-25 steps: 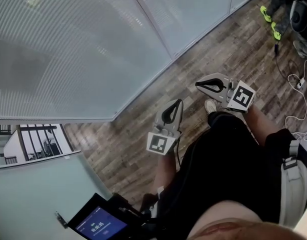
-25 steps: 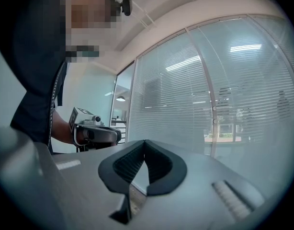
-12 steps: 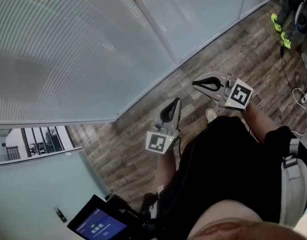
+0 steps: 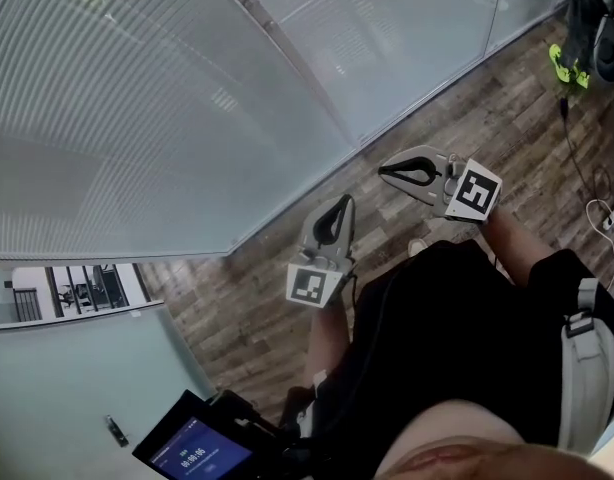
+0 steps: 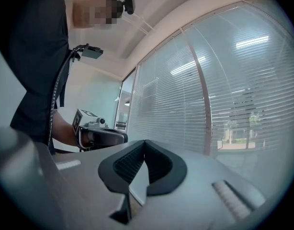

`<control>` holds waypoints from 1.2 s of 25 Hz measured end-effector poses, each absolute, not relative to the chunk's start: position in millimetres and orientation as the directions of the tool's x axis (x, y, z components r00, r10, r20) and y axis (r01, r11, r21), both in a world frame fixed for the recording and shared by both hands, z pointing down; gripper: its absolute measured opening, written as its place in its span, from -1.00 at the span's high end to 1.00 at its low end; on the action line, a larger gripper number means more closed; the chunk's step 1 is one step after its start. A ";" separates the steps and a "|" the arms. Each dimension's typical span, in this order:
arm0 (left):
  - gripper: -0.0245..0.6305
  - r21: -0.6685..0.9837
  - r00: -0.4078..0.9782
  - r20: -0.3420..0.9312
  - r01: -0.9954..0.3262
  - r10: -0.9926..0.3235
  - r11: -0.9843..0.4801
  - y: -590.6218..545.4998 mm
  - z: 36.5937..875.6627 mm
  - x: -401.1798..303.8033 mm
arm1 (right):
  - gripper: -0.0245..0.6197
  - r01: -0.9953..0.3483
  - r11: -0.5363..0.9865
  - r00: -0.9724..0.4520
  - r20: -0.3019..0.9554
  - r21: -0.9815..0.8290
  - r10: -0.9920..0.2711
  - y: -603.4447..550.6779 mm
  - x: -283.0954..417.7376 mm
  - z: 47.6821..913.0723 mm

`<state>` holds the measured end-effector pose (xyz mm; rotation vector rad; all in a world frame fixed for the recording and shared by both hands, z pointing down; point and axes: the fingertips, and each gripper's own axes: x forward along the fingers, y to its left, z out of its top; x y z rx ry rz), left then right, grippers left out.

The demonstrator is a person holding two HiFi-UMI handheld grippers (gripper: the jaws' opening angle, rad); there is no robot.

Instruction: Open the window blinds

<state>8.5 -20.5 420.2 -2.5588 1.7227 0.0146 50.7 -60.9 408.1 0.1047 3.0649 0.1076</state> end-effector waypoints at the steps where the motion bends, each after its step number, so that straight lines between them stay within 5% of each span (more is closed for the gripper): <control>1: 0.92 -0.045 0.373 -0.039 -0.927 -0.927 -0.372 -24.4 420.3 8.7 | 0.90 0.067 0.995 -0.995 -0.073 0.070 0.072 -64.6 51.8 408.3; 30: 0.92 -0.053 0.356 0.005 -0.933 -0.934 -0.356 -82.6 421.2 -31.6 | 0.90 0.060 0.997 -0.996 -0.066 0.051 0.064 -130.0 15.4 413.0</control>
